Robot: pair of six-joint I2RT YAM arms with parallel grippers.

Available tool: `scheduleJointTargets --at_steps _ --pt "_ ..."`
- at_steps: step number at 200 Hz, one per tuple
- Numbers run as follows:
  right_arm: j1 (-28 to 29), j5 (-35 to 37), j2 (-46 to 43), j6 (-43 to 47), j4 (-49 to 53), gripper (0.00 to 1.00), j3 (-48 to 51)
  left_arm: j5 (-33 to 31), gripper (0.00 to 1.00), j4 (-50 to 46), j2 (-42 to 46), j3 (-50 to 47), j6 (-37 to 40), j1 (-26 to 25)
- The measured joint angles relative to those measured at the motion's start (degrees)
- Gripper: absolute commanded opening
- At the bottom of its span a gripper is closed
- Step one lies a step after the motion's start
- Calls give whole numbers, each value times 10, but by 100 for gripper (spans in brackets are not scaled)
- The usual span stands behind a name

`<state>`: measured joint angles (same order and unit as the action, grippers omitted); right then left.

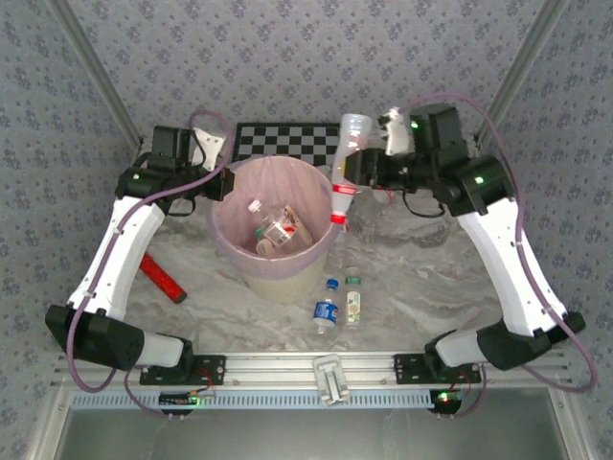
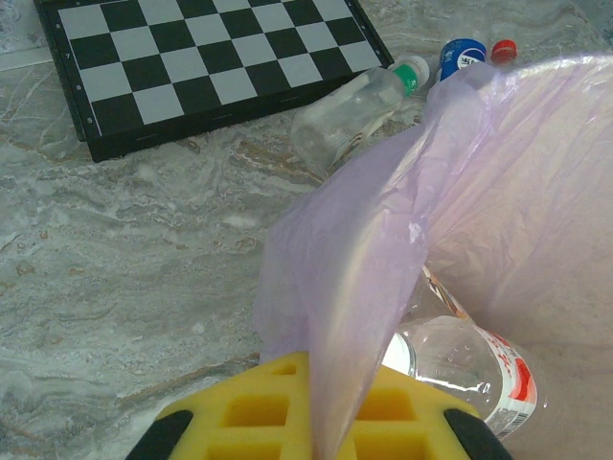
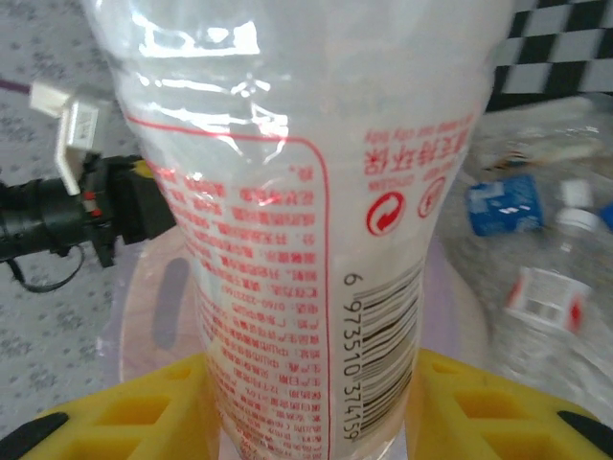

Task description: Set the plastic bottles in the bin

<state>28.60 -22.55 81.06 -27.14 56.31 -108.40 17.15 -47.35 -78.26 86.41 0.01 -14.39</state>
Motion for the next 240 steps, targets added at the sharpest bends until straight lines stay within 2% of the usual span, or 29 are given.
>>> scheduleJointTargets --at_steps 61,126,165,197,240 --pt "139 57 180 37 26 47 -111 0 0 1 2 -2 0 0" --pt "203 130 334 80 123 49 -179 2 0 1 3 -3 0 0" --pt "217 129 351 86 113 52 -175 2 0 2 3 -3 0 0" --pt "224 97 347 72 47 55 -102 4 0 3 3 -3 0 0" --pt "229 88 333 51 -1 74 -61 4 0 5 3 -5 0 0"
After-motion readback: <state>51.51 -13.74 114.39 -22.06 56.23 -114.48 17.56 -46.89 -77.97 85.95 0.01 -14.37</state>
